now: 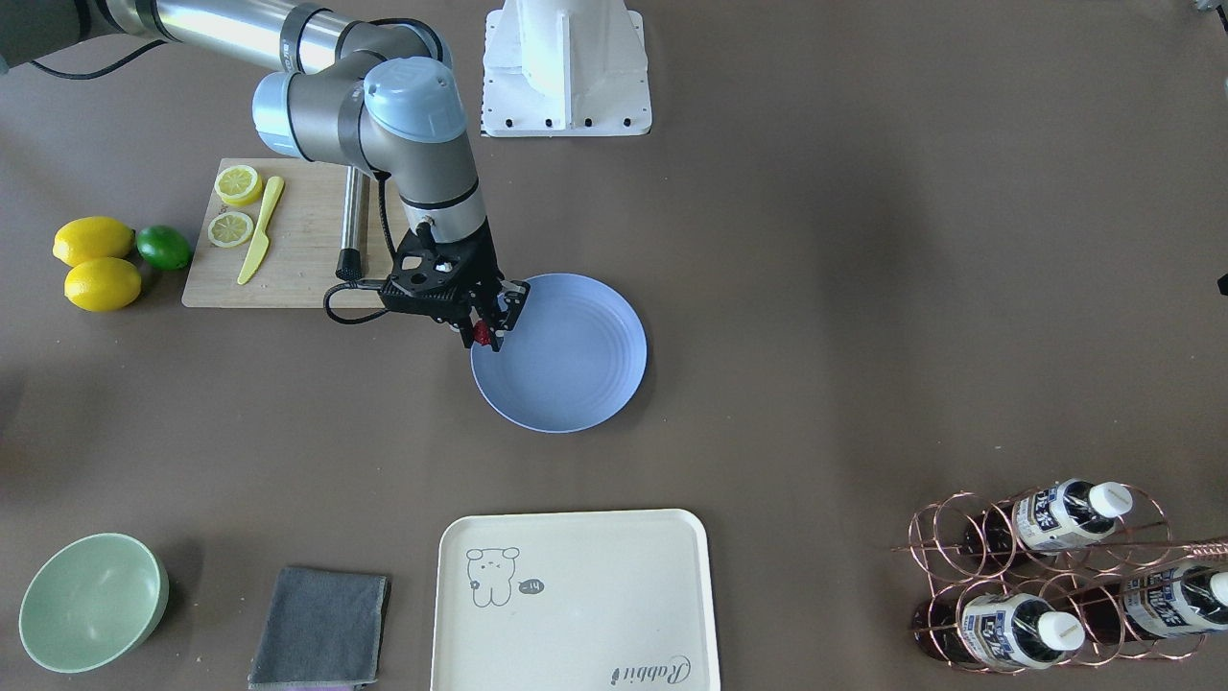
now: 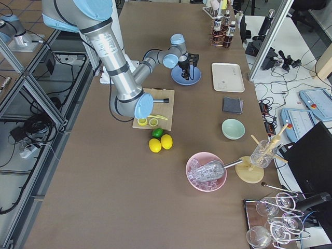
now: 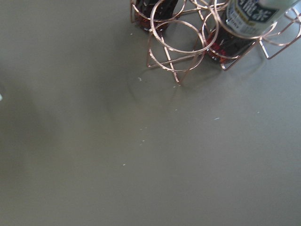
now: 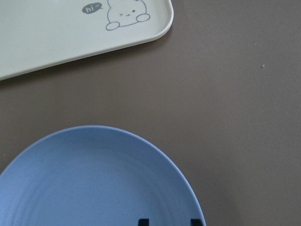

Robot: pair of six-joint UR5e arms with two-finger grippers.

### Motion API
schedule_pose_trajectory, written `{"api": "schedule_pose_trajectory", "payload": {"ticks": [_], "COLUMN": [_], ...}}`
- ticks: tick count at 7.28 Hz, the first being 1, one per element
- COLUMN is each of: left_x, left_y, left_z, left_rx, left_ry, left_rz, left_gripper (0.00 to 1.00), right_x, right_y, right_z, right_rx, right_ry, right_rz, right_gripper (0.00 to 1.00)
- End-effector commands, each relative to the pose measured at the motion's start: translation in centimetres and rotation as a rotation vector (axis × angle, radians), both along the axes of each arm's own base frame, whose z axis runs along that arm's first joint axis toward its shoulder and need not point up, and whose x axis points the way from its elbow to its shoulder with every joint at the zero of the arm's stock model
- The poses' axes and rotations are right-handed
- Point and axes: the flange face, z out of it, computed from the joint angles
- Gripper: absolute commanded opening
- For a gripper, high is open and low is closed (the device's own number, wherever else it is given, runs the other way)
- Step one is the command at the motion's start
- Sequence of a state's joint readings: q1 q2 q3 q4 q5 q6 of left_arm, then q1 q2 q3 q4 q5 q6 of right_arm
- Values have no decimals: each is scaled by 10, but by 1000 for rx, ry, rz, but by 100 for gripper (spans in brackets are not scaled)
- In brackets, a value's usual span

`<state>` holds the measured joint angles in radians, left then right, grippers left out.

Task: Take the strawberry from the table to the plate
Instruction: 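Carry the strawberry with the right gripper over the blue plate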

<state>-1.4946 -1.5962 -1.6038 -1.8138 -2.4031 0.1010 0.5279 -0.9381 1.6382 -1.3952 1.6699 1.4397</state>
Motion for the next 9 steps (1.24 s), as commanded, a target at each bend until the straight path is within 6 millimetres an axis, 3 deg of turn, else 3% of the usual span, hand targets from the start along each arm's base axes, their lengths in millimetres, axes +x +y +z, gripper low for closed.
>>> {"api": "schedule_pose_trajectory", "payload": {"ticks": [1, 2, 3, 7, 9], "left_x": [-13, -14, -13, -14, -13], "left_y": [30, 38, 39, 43, 43], "left_z": [34, 40, 42, 46, 46], "left_rx": [-85, -99, -104, -109, -109], "left_ry": [-17, -15, -10, -11, -9], "left_rz": [23, 23, 24, 25, 27], "left_gripper": [98, 98, 98, 98, 98], "right_x": [-33, -59, -70, -100, -101], "right_y": [12, 4, 6, 0, 0], "right_z": [-9, -24, -27, -9, -13], "right_rx": [14, 9, -18, 21, 26], "right_ry": [9, 14, 14, 9, 6], "right_rz": [-20, -14, 22, 50, 45], "right_gripper": [0, 0, 0, 0, 0]}}
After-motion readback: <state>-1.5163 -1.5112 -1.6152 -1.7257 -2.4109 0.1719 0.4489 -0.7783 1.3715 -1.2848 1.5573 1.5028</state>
